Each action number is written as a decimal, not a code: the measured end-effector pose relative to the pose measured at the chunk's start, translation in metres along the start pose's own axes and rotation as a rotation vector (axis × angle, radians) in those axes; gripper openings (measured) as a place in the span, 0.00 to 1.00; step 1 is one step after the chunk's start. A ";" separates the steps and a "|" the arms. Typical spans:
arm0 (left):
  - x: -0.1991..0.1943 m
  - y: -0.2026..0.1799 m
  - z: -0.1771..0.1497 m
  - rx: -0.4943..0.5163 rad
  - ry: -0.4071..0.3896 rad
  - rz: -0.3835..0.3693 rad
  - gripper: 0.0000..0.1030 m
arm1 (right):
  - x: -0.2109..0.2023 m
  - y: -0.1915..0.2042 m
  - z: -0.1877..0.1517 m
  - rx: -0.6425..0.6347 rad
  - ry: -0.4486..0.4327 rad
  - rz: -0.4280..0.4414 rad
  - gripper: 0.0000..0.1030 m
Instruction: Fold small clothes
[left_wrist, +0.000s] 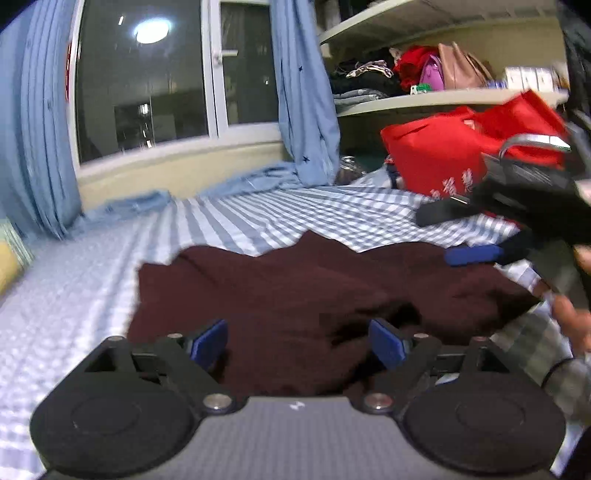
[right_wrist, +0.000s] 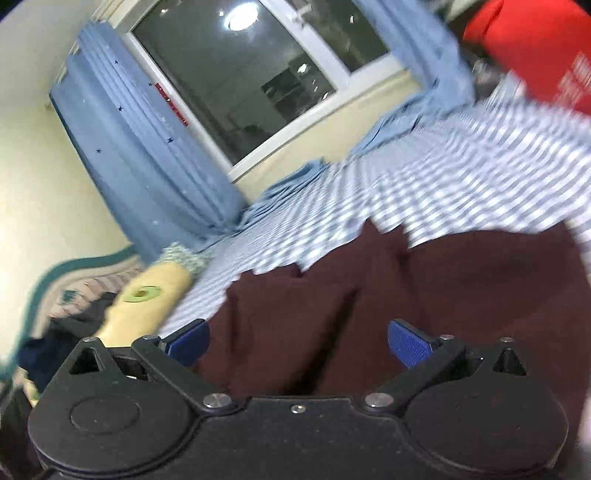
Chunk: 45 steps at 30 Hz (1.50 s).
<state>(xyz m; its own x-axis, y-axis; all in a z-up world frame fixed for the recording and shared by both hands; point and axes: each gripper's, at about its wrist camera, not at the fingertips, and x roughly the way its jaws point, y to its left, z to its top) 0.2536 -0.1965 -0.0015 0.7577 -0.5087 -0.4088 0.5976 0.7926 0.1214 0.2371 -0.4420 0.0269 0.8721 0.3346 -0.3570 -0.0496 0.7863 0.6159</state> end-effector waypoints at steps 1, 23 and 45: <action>-0.004 0.000 -0.003 0.031 -0.004 0.033 0.87 | 0.014 -0.001 0.003 0.018 0.025 0.009 0.88; -0.018 -0.053 -0.049 0.655 -0.004 0.143 0.75 | 0.085 0.007 0.003 0.104 0.079 -0.110 0.08; -0.002 -0.108 0.011 0.478 -0.134 -0.016 0.10 | -0.022 0.012 0.069 -0.126 -0.255 -0.242 0.04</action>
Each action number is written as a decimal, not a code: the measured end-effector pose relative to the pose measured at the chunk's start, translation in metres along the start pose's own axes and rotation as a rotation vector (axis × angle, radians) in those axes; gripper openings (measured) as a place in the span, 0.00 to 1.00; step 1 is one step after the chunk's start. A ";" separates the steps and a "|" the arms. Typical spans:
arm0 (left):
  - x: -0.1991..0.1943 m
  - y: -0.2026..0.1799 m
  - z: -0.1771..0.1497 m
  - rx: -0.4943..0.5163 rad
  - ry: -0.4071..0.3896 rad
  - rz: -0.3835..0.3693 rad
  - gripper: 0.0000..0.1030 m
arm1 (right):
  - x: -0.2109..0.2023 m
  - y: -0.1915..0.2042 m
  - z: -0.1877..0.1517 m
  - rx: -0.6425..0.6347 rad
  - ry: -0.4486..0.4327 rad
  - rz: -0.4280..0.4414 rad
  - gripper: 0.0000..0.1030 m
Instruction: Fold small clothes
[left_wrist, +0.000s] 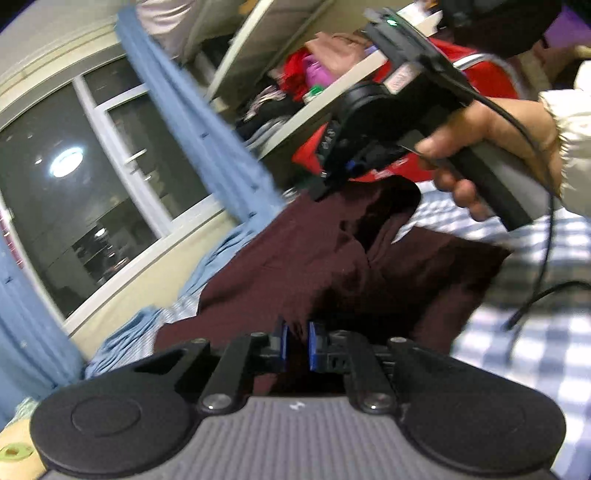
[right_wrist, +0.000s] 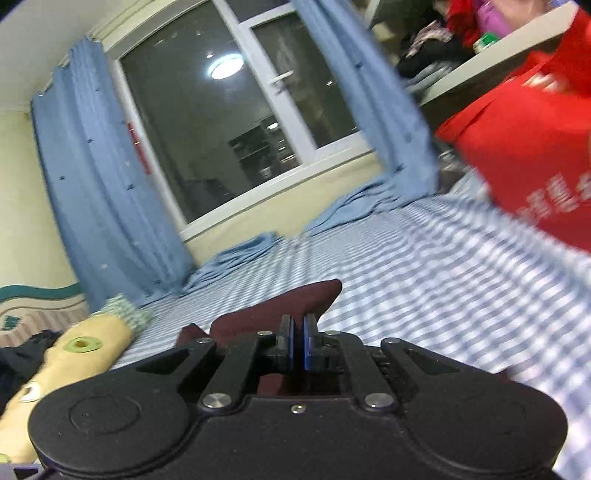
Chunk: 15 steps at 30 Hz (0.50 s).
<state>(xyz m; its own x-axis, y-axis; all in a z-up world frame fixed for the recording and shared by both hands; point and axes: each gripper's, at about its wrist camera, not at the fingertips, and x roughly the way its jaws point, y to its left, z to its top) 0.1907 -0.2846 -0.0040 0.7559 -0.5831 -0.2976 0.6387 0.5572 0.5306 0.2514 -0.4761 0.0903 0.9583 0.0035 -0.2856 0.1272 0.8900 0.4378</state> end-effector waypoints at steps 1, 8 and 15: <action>0.003 -0.005 0.002 0.000 -0.002 -0.021 0.10 | -0.006 -0.009 0.003 0.006 -0.007 -0.020 0.04; 0.020 -0.034 -0.003 -0.012 0.029 -0.158 0.10 | -0.030 -0.063 -0.023 0.033 0.029 -0.158 0.04; 0.024 -0.017 -0.008 -0.169 0.077 -0.239 0.21 | -0.016 -0.097 -0.068 0.122 0.081 -0.197 0.04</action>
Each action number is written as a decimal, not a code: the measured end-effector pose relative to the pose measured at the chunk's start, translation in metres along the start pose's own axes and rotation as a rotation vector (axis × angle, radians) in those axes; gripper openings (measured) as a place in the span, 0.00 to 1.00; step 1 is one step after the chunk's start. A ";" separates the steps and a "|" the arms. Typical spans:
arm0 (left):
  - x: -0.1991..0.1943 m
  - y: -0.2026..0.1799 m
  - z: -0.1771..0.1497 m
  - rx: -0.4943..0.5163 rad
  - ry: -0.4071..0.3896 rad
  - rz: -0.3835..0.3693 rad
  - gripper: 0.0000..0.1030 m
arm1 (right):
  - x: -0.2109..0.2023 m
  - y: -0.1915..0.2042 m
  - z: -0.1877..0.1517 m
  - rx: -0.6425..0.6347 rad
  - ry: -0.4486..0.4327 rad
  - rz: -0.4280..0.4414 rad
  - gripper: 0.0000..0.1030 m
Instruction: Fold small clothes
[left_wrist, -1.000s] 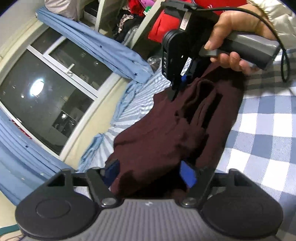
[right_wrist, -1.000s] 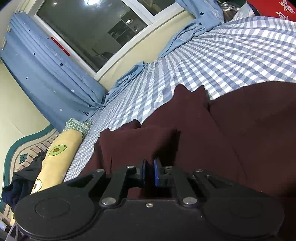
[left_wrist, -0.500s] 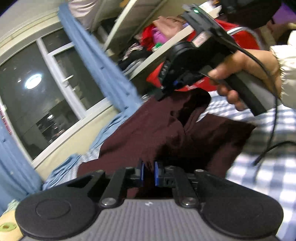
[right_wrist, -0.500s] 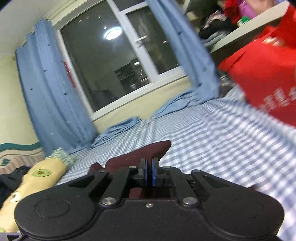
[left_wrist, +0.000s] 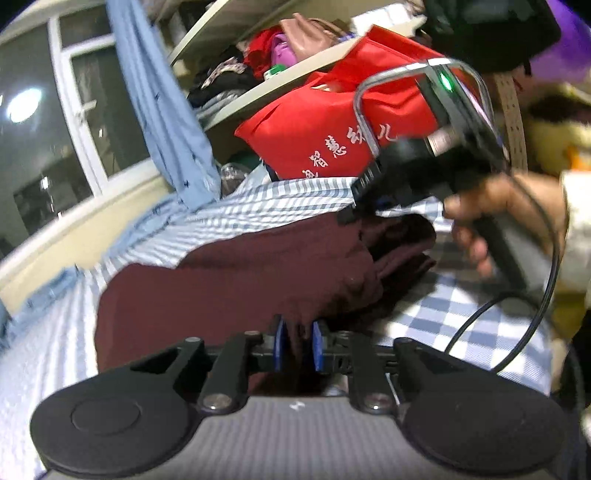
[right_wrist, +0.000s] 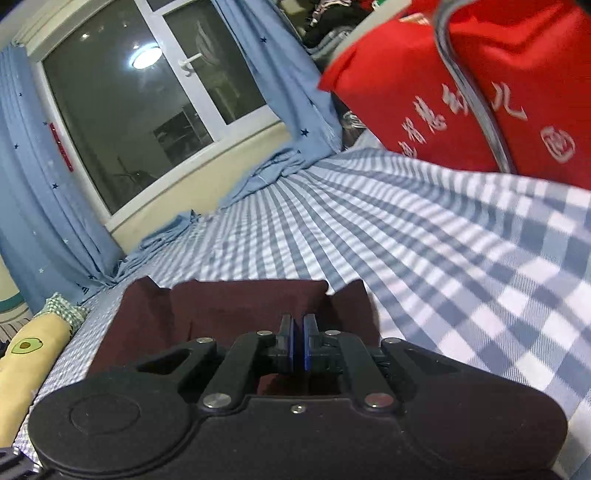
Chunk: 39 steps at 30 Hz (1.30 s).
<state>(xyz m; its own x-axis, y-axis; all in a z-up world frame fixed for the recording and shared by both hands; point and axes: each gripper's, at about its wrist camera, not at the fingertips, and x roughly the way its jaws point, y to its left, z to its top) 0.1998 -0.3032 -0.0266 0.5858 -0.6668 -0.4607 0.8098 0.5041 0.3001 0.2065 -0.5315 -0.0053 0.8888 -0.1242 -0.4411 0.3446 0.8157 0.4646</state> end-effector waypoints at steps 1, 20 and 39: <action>-0.003 0.005 0.001 -0.033 0.002 -0.015 0.26 | 0.001 -0.001 -0.003 -0.001 0.000 -0.003 0.05; -0.019 0.141 -0.046 -0.578 0.191 0.343 0.99 | -0.025 0.081 -0.051 -0.434 -0.050 -0.124 0.99; 0.086 0.184 0.003 -0.432 0.250 0.352 0.99 | 0.071 0.110 0.015 -0.467 0.077 -0.149 0.99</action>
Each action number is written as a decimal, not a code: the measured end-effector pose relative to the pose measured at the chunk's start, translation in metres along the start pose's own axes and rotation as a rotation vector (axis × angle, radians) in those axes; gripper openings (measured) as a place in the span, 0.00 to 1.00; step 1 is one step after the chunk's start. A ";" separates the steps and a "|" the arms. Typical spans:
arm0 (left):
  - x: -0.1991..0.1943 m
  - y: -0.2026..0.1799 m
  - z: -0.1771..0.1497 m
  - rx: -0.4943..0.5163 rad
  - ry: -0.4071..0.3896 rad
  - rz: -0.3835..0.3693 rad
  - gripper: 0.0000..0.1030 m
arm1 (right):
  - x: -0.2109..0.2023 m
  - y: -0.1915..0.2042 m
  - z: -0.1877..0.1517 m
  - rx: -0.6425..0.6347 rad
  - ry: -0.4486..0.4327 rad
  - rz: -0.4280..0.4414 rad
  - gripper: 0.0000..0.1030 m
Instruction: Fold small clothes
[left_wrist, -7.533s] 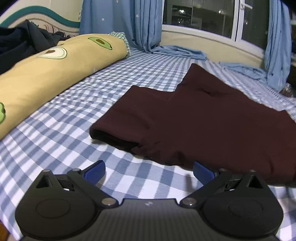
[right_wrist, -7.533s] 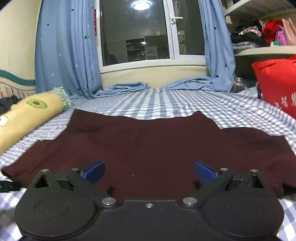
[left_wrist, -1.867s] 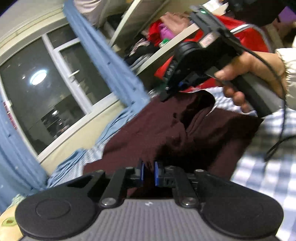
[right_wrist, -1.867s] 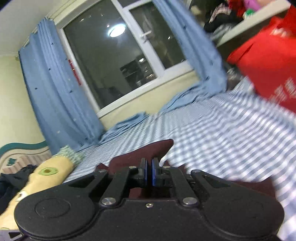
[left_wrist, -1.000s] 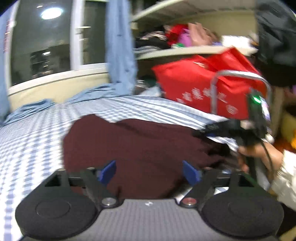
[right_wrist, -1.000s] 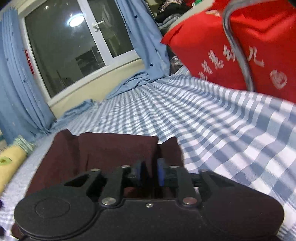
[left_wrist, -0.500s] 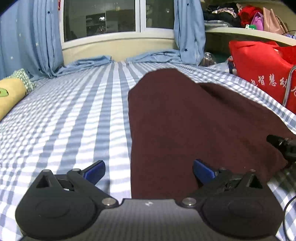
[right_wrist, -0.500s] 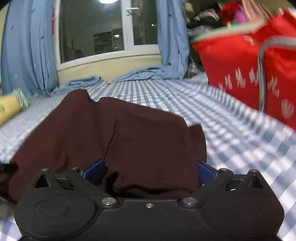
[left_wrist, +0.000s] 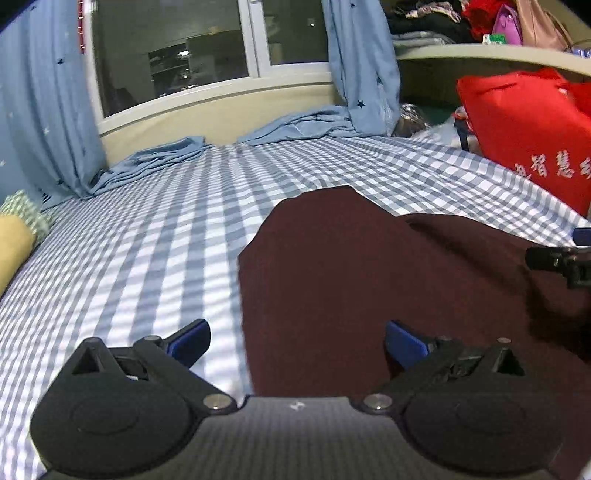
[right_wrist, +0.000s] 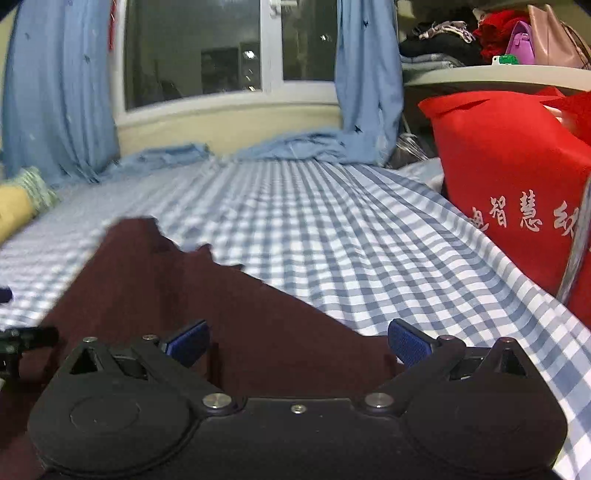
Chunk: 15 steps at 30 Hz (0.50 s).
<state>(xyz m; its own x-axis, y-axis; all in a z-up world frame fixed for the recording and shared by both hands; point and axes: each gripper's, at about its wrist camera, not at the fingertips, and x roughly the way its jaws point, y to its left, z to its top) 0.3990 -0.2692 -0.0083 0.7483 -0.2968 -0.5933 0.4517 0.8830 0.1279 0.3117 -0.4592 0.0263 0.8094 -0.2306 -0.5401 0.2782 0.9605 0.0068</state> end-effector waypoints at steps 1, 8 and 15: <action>0.010 -0.001 0.003 -0.001 0.014 0.012 0.99 | 0.008 0.000 -0.001 0.004 0.013 -0.025 0.99; 0.043 0.006 -0.015 -0.091 0.071 -0.022 1.00 | 0.034 -0.023 -0.035 0.162 0.077 -0.056 0.99; 0.045 0.022 -0.022 -0.163 0.081 -0.068 1.00 | 0.033 -0.016 -0.038 0.128 0.046 -0.079 0.99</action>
<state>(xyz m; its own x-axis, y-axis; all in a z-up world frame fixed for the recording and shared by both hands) 0.4321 -0.2556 -0.0494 0.6744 -0.3330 -0.6590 0.4100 0.9112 -0.0408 0.3144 -0.4766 -0.0235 0.7586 -0.2947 -0.5811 0.4062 0.9113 0.0682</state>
